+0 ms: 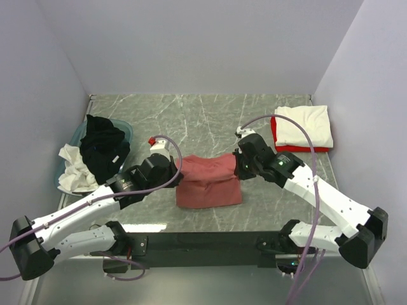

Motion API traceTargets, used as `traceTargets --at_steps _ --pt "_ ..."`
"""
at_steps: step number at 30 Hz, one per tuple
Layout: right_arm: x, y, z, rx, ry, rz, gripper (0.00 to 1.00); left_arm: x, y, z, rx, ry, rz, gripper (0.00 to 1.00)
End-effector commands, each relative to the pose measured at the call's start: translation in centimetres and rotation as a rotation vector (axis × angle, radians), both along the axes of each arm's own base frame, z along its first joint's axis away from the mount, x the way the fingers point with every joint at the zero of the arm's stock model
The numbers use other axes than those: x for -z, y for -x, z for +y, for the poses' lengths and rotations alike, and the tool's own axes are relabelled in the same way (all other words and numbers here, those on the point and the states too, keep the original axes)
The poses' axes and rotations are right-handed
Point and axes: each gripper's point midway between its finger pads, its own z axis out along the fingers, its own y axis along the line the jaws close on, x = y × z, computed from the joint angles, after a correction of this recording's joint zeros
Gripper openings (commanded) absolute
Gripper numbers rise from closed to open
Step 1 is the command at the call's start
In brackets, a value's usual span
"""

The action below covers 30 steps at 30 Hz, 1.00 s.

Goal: Fold and stack the t-shirts
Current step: Fold the tshirt

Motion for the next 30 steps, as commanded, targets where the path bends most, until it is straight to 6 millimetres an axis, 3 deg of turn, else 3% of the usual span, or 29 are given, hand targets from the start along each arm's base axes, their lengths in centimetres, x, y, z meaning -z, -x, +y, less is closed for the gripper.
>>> traceTargets --at_steps 1,15,24,30 --pt "-1.8 -3.1 0.7 -0.009 -0.030 -0.080 0.00 -2.0 -1.8 -0.8 0.030 0.039 -0.075 0.01" --pt "4.6 -8.5 0.0 0.042 0.043 0.035 0.00 1.1 -6.3 -0.7 0.027 0.008 -0.062 0.01" --pt "7.0 -11.2 0.6 0.041 0.076 0.075 0.00 3.5 -9.2 -0.4 0.002 -0.032 -0.027 0.01" --pt "8.9 -12.5 -0.1 0.070 0.098 0.113 0.00 5.1 -11.3 -0.2 -0.025 -0.046 -0.006 0.01"
